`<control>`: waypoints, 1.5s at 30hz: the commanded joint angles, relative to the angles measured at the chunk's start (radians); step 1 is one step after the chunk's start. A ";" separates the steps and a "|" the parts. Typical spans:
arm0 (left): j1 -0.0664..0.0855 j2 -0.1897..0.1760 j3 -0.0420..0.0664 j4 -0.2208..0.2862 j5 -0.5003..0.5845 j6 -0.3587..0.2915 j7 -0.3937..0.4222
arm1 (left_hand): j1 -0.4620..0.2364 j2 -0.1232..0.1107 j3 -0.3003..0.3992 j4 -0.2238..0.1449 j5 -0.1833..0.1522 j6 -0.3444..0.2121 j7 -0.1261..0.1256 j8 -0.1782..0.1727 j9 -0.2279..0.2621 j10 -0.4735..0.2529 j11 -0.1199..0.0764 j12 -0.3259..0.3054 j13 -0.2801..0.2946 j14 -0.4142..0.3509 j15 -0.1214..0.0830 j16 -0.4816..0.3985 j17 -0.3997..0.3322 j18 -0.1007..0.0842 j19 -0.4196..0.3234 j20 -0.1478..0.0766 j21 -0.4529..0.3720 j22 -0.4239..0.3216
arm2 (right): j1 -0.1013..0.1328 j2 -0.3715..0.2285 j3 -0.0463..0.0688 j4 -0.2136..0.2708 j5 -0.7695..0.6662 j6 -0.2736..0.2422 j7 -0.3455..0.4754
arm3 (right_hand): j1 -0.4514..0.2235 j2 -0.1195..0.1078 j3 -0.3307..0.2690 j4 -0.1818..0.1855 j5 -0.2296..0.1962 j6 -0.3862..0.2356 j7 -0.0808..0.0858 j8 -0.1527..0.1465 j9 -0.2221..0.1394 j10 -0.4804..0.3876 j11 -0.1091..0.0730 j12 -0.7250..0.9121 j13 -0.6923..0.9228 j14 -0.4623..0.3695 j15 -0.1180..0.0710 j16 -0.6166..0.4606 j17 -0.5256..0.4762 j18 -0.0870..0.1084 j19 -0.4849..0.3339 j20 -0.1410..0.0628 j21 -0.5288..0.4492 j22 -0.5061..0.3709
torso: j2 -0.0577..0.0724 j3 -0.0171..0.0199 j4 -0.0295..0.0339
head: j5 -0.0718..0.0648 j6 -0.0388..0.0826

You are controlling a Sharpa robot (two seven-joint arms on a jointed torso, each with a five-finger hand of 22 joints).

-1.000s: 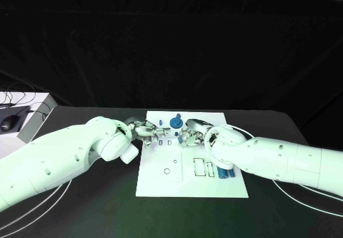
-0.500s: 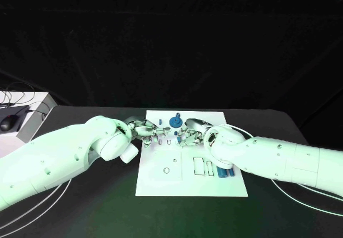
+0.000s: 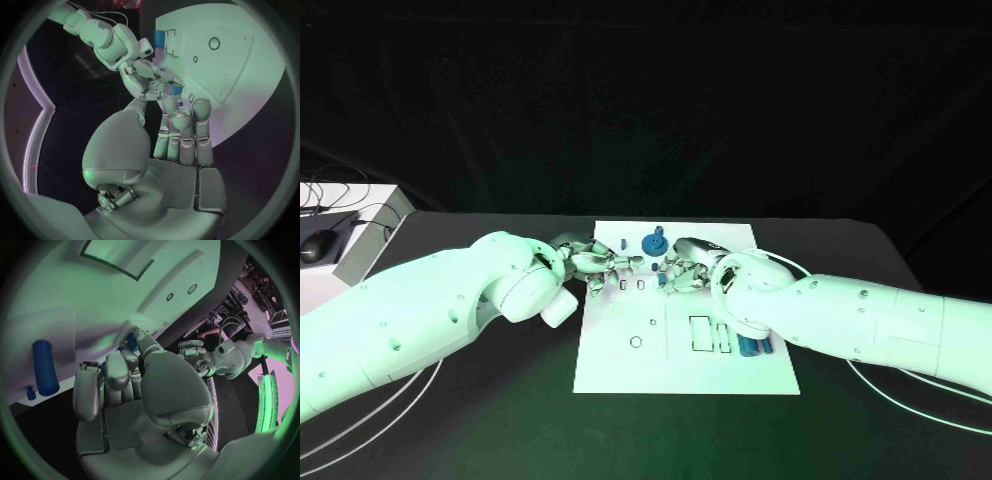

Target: Assemble the parts on the task board

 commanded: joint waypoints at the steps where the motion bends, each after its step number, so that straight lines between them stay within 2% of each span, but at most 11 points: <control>1: 0.001 0.000 0.001 0.003 -0.004 0.019 0.004 | -0.001 0.000 0.004 0.002 -0.001 0.003 0.000 0.000 0.001 0.002 0.001 -0.003 -0.001 0.001 -0.001 -0.004 -0.001 0.011 -0.002 0.006 -0.005 0.000 | -0.002 0.001 -0.001 -0.001 -0.002 0.008 0.001 | 0.002 -0.013 0.000 0.007 -0.007 -0.010 0.000 -0.005 0.000 -0.009 -0.001 -0.005 -0.006 0.000 0.005 -0.003 0.002 -0.004 0.090 0.006 -0.004 0.213 | -0.001 0.0004 0.0003 | -0.001 0.000; 11: 0.001 -0.001 0.001 0.002 -0.006 0.020 0.002 | -0.001 -0.002 0.002 0.002 -0.002 0.001 0.000 0.002 0.003 0.000 0.001 -0.001 -0.003 -0.001 -0.001 -0.007 -0.003 0.010 -0.001 0.006 -0.006 0.004 | -0.003 -0.001 -0.001 0.002 -0.004 0.004 0.000 | 0.004 -0.027 -0.003 0.022 -0.012 -0.030 0.006 -0.005 0.000 -0.026 0.004 -0.013 -0.035 0.000 0.009 -0.001 0.004 -0.003 0.090 0.010 -0.003 0.213 | 0.000 0.0009 0.0000 | -0.001 0.001; 18: 0.001 0.000 0.001 0.002 -0.008 0.025 0.000 | -0.001 -0.002 0.002 0.002 -0.002 0.001 0.000 0.002 0.003 0.000 0.001 -0.001 -0.003 -0.001 -0.001 -0.007 -0.003 0.010 -0.001 0.006 -0.006 0.004 | -0.003 -0.003 -0.001 0.006 -0.004 -0.023 0.006 | 0.000 -0.055 -0.014 0.046 -0.033 -0.063 0.015 -0.007 0.000 -0.049 0.011 -0.034 -0.069 -0.001 0.014 0.000 0.005 -0.002 0.090 0.015 -0.004 0.213 | 0.000 0.0002 0.0004 | -0.001 0.002; 21: 0.001 0.000 0.001 0.001 -0.009 0.027 -0.001 | -0.001 -0.002 0.002 0.002 -0.002 0.001 0.000 0.002 0.003 0.000 0.001 -0.001 -0.003 -0.001 -0.001 -0.007 -0.003 0.010 -0.001 0.006 -0.006 0.004 | -0.003 -0.006 -0.001 0.011 -0.004 -0.047 0.013 | -0.001 -0.064 -0.043 0.062 -0.012 -0.086 0.020 -0.006 0.001 -0.054 0.015 -0.031 -0.080 -0.002 0.017 0.000 0.007 -0.001 0.089 0.019 -0.004 0.213 | 0.000 0.0004 0.0006 | 0.000 0.003; 23: 0.001 0.001 0.001 0.001 -0.011 0.028 -0.001 | -0.001 -0.003 0.001 0.002 -0.003 0.000 0.000 0.004 0.006 0.000 0.001 0.001 -0.002 0.001 -0.001 -0.004 0.000 0.010 -0.001 0.005 -0.007 0.007 | -0.003 -0.009 -0.001 0.018 -0.004 -0.070 0.018 | 0.004 -0.076 -0.062 0.096 -0.059 -0.099 0.022 -0.007 0.003 -0.062 0.018 -0.026 -0.092 -0.002 0.020 0.001 0.008 0.000 0.089 0.022 -0.005 0.213 | 0.000 0.0007 0.0011 | 0.000 0.003; 31: 0.001 0.004 0.001 -0.005 -0.015 0.033 -0.004 | -0.003 -0.003 0.000 0.004 -0.003 0.000 0.000 0.005 0.006 0.000 0.001 0.001 -0.003 0.000 -0.001 -0.003 0.000 0.010 -0.001 0.005 -0.008 0.008 | -0.004 -0.028 -0.001 0.042 0.003 -0.149 0.050 | 0.015 -0.145 -0.034 0.203 -0.086 -0.126 0.031 -0.008 0.002 -0.084 0.026 -0.024 -0.124 -0.003 0.026 0.003 0.009 0.001 0.089 0.027 -0.004 0.213 | 0.000 0.0008 0.0005 | 0.002 0.005; 34: 0.001 0.007 0.001 -0.010 -0.018 0.036 -0.005 | -0.004 -0.003 0.000 0.006 -0.003 0.001 -0.001 0.006 0.007 -0.001 0.001 0.001 -0.003 0.000 -0.001 -0.003 0.000 0.009 0.000 0.005 -0.007 0.011 | -0.004 -0.042 0.000 0.057 0.009 -0.178 0.065 | 0.020 -0.172 -0.034 0.251 -0.124 -0.135 0.033 -0.009 0.002 -0.088 0.028 -0.021 -0.129 -0.004 0.027 0.003 0.009 0.001 0.089 0.028 -0.005 0.213 | 0.000 0.0014 -0.0005 | 0.003 0.005; 37: 0.001 0.012 0.001 -0.019 -0.020 0.040 -0.008 | -0.009 -0.005 -0.001 0.010 -0.005 0.003 -0.002 0.008 0.008 0.000 0.000 0.002 -0.003 0.001 -0.002 -0.001 0.003 0.009 0.001 0.005 -0.007 0.013 | -0.003 -0.063 0.001 0.077 0.033 -0.208 0.094 | 0.036 -0.183 -0.038 0.283 -0.130 -0.137 0.034 -0.009 0.002 -0.091 0.029 -0.019 -0.134 -0.004 0.028 0.004 0.010 0.001 0.089 0.029 -0.004 0.213 | -0.001 0.0023 0.0001 | 0.003 0.005; 40: 0.001 0.018 0.001 -0.032 -0.023 0.044 -0.011 | -0.019 -0.007 -0.007 0.016 -0.007 0.003 -0.003 0.008 0.008 0.000 0.000 0.003 -0.003 0.002 -0.002 0.001 0.004 0.009 0.002 0.005 -0.006 0.016 | 0.002 -0.094 0.005 0.101 0.089 -0.233 0.151 | 0.036 -0.177 -0.042 0.288 -0.115 -0.124 0.030 -0.008 0.004 -0.088 0.026 -0.012 -0.136 -0.003 0.026 0.004 0.010 0.000 0.090 0.028 -0.003 0.213 | -0.002 0.0036 -0.0018 | 0.004 0.007; 42: 0.001 0.020 0.001 -0.040 -0.021 0.054 -0.016 | -0.028 -0.003 -0.032 0.014 -0.007 0.001 -0.003 0.010 0.010 -0.001 0.000 0.004 -0.003 0.001 -0.002 0.000 0.003 0.009 0.002 0.004 -0.007 0.018 | 0.008 -0.113 0.006 0.111 0.137 -0.241 0.193 | 0.028 -0.156 -0.042 0.272 -0.089 -0.101 0.022 -0.002 0.008 -0.091 0.021 -0.013 -0.138 -0.005 0.023 0.001 0.007 0.002 0.089 0.026 -0.009 0.212 | -0.001 0.0041 -0.0039 | 0.005 0.010; 45: 0.003 0.028 0.001 -0.060 -0.019 0.075 -0.026 | -0.029 0.013 -0.098 0.017 -0.008 -0.014 -0.001 0.021 0.018 -0.008 0.003 0.005 -0.003 -0.005 0.000 -0.009 -0.009 0.007 -0.003 0.003 -0.015 0.015 | 0.021 -0.156 0.010 0.133 0.228 -0.244 0.259 | 0.012 -0.118 -0.064 0.200 0.056 -0.066 0.010 0.016 0.013 -0.101 0.012 -0.010 -0.136 -0.006 0.016 -0.012 -0.004 0.008 0.085 0.020 -0.038 0.204 | -0.002 0.0077 -0.0096 | 0.007 0.015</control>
